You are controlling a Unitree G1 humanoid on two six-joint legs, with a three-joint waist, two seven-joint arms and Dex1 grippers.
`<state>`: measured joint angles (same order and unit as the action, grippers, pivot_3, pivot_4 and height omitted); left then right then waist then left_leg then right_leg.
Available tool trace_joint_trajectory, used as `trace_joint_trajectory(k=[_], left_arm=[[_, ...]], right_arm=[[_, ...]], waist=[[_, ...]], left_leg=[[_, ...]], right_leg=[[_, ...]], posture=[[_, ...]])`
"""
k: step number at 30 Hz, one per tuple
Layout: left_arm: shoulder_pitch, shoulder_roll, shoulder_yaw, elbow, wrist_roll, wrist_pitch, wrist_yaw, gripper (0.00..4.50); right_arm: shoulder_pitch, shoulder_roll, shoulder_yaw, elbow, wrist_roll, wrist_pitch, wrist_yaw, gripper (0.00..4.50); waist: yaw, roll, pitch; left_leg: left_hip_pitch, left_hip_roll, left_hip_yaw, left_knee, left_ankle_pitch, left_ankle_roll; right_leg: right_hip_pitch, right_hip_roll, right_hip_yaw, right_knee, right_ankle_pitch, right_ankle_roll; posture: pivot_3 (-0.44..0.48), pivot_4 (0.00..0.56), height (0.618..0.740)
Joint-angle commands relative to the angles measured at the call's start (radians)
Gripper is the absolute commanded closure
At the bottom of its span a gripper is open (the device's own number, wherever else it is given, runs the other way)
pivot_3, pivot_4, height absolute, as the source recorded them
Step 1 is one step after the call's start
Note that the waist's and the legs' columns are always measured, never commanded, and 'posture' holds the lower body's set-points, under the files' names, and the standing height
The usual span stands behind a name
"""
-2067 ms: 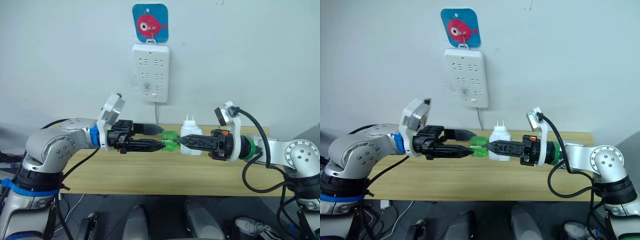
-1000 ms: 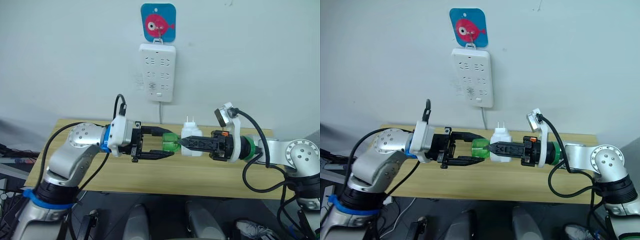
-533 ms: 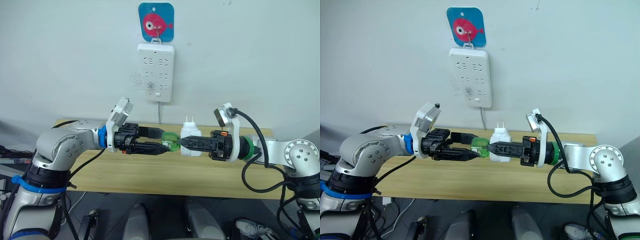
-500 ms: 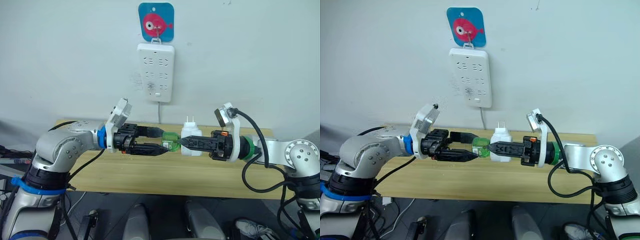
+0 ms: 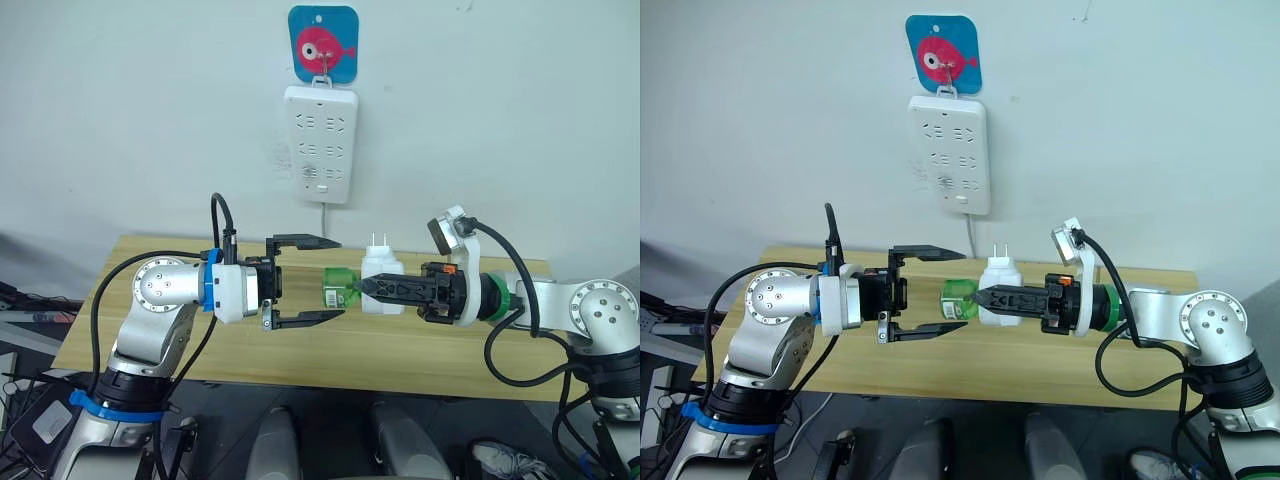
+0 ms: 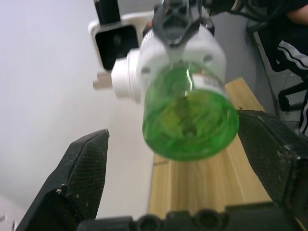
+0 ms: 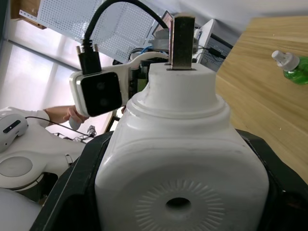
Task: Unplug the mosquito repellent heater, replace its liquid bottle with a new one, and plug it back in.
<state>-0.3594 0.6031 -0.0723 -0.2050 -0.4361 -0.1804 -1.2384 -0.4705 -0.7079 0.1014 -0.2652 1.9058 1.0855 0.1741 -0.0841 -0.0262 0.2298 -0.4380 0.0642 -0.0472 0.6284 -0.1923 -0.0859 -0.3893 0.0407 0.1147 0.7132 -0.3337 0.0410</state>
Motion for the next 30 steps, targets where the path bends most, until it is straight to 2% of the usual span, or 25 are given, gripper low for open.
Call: trace_joint_trajectory(k=[1, 2, 5, 8, 10, 11, 14, 16, 18, 21, 28, 30], left_arm=[[-0.002, -0.008, 0.003, -0.041, -0.024, -0.017, -0.006, 0.0], [-0.003, -0.01, 0.003, -0.041, -0.026, -0.02, -0.007, 0.0], [-0.009, -0.008, -0.004, -0.039, -0.031, -0.011, -0.021, 0.6], [-0.002, 0.007, -0.009, -0.045, -0.049, 0.034, -0.038, 1.55], [-0.003, 0.042, -0.016, -0.071, -0.097, 0.175, -0.026, 2.15], [-0.01, 0.068, -0.02, -0.087, -0.132, 0.273, -0.018, 2.26], [-0.067, 0.169, -0.009, -0.113, -0.372, 0.715, 0.063, 2.26], [-0.135, 0.23, 0.012, -0.043, -0.563, 1.004, 0.08, 2.26], [-0.206, 0.262, 0.027, 0.054, -0.69, 1.218, 0.088, 2.26], [-0.237, 0.261, 0.039, 0.083, -0.723, 1.3, 0.111, 2.26], [-0.192, 0.222, 0.06, 0.013, -0.661, 1.233, 0.167, 2.26], [-0.174, 0.23, 0.049, -0.012, -0.625, 1.194, 0.143, 1.53]], right_arm=[[-0.009, -0.004, -0.022, -0.026, 0.022, 0.002, 0.018, 1.45], [-0.009, -0.004, -0.022, -0.026, 0.023, 0.002, 0.018, 1.45], [-0.008, -0.007, -0.024, -0.028, 0.024, 0.002, 0.016, 1.45], [-0.008, -0.005, -0.023, -0.029, 0.026, 0.0, 0.012, 1.45], [-0.007, -0.005, -0.023, -0.03, 0.025, -0.001, 0.012, 1.45], [-0.007, -0.005, -0.024, -0.03, 0.026, -0.001, 0.012, 1.45], [-0.007, -0.005, -0.024, -0.03, 0.024, 0.003, 0.014, 1.45], [-0.008, -0.004, -0.023, -0.029, 0.022, 0.007, 0.017, 1.45], [-0.009, -0.003, -0.021, -0.029, 0.021, 0.009, 0.019, 1.45], [-0.01, 0.0, -0.018, -0.03, 0.019, 0.007, 0.018, 1.45], [-0.008, -0.003, -0.016, -0.034, 0.022, 0.0, 0.016, 1.45], [-0.009, -0.003, -0.014, -0.032, 0.023, -0.002, 0.016, 1.45]], waist=[[-0.002, 0.0, 0.0], [-0.002, 0.0, 0.0], [-0.002, 0.0, 0.0], [-0.003, 0.0, 0.0], [-0.004, 0.0, 0.0], [-0.004, 0.0, 0.0], [-0.006, 0.0, 0.0], [-0.007, 0.0, 0.0], [-0.009, 0.0, 0.0], [-0.011, 0.0, 0.0], [-0.006, 0.0, 0.0], [-0.004, 0.0, 0.0]], left_leg=[[0.0, 0.0, 0.0, 0.0, 0.0, 0.0], [0.0, 0.0, 0.0, 0.0, 0.0, 0.0], [0.0, 0.0, 0.0, 0.0, 0.0, 0.0], [0.0, 0.0, 0.0, 0.0, 0.0, 0.0], [0.0, 0.0, 0.0, 0.0, 0.0, 0.0], [0.0, 0.0, 0.0, 0.0, 0.0, 0.0], [0.0, 0.0, -0.002, 0.0, 0.0, 0.0], [0.0, 0.0, -0.004, 0.0, 0.0, 0.0], [0.0, 0.0, -0.005, 0.001, 0.0, 0.0], [0.0, 0.0, -0.006, 0.0, 0.0, 0.0], [0.0, 0.001, -0.007, -0.001, 0.0, 0.0], [0.0, 0.001, -0.007, -0.001, 0.0, 0.0]], right_leg=[[0.0, 0.0, 0.0, 0.0, 0.0, 0.0], [0.0, 0.0, 0.0, 0.0, 0.0, 0.0], [0.0, 0.0, 0.0, 0.0, 0.0, 0.0], [0.0, 0.0, 0.0, 0.0, 0.0, 0.0], [0.0, 0.0, 0.0, 0.0, 0.0, 0.0], [0.0, 0.0, 0.0, 0.0, 0.0, 0.0], [0.0, 0.001, -0.002, 0.001, -0.002, 0.003], [0.0, 0.001, -0.003, 0.001, -0.002, 0.003], [0.0, 0.001, -0.005, 0.002, -0.002, 0.004], [0.001, 0.001, -0.006, 0.001, -0.002, 0.004], [0.0, 0.001, -0.008, 0.001, -0.002, 0.003], [0.0, 0.001, -0.008, 0.001, -0.002, 0.003]], posture=[[-0.103, 0.193, 0.718], [-0.103, 0.193, 0.718], [-0.103, 0.193, 0.718], [-0.112, 0.195, 0.718], [-0.112, 0.195, 0.718], [-0.112, 0.195, 0.718], [-0.105, 0.194, 0.718], [-0.105, 0.194, 0.718], [-0.103, 0.195, 0.718], [-0.108, 0.196, 0.718], [-0.103, 0.197, 0.718], [-0.102, 0.196, 0.718]])
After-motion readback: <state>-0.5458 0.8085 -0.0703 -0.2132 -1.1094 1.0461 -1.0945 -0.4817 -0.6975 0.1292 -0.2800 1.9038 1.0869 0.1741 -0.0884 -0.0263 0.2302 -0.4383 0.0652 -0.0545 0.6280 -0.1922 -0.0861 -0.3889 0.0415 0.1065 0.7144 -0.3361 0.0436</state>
